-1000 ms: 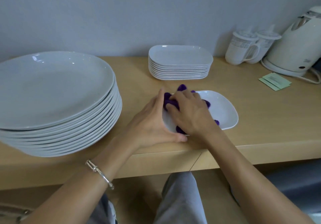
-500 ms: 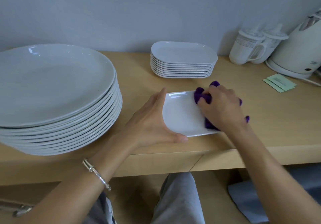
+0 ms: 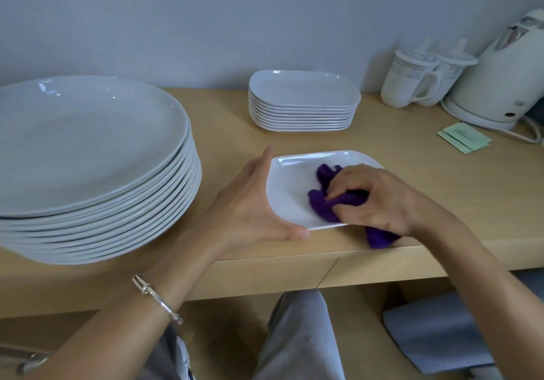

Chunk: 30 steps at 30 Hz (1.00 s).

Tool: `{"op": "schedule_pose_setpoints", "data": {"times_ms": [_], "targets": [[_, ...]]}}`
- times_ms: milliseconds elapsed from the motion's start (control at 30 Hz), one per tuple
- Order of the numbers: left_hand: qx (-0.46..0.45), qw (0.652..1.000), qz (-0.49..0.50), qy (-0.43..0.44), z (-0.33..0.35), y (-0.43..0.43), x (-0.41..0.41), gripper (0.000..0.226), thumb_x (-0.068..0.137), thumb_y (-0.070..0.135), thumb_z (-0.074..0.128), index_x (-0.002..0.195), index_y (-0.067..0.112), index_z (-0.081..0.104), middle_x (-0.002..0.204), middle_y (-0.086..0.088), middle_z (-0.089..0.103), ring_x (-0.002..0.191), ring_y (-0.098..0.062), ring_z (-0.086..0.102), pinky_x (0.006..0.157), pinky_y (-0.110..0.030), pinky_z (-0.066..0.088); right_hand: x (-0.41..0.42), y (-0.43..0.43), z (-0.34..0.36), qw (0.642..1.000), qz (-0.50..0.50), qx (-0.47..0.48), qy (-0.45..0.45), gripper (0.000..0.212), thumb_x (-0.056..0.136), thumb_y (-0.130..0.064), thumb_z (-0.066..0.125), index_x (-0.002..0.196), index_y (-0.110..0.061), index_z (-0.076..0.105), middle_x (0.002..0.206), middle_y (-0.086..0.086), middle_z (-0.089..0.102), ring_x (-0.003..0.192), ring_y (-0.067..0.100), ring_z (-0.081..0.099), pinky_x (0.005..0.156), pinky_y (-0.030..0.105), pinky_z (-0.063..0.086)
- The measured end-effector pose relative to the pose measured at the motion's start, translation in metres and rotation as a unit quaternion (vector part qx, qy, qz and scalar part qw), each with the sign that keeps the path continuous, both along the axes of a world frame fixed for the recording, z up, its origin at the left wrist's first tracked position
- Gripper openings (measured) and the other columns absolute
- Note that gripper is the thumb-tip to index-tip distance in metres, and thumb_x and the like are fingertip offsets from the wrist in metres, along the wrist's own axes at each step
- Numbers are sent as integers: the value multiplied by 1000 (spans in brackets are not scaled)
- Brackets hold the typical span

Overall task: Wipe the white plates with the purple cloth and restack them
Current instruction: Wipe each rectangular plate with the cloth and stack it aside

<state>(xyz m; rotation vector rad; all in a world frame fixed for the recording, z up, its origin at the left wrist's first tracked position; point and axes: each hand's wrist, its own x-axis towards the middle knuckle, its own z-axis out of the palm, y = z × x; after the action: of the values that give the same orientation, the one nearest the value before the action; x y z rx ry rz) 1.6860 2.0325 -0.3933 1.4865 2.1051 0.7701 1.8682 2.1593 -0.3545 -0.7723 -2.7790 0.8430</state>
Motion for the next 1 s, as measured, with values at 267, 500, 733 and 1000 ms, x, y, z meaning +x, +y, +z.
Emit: {"op": "schedule_pose_setpoints", "data": {"times_ms": [267,500,733,1000], "targets": [[0,1000,4,1,-2,2,-2,123,40,61,86,142,29,26,140,17,39,122,-12,47,80,-29,43,-42,19,-24,950,-250,186,8,26,87,-31,51,99,-11,63,104,10,57,99,34,48,82,37,40],[49,999,5,-24,-1,-2,3,117,46,50,91,137,49,17,124,36,39,117,6,44,91,-19,39,-77,-34,-23,991,-34,95,86,15,86,-26,57,86,-11,59,91,4,57,92,24,48,84,39,40],[55,998,-8,-10,-1,1,2,105,39,63,83,132,41,39,133,22,52,116,-3,55,90,-35,53,-16,-18,-2,999,19,-34,9,10,68,-38,64,75,-33,70,86,-10,65,86,7,58,83,30,47],[71,997,-8,19,1,-4,2,90,44,59,84,121,44,38,122,26,47,107,-3,52,80,-33,51,-7,27,-13,958,-230,172,-10,23,84,-35,57,80,-14,66,83,2,58,84,26,53,70,34,43]]}}
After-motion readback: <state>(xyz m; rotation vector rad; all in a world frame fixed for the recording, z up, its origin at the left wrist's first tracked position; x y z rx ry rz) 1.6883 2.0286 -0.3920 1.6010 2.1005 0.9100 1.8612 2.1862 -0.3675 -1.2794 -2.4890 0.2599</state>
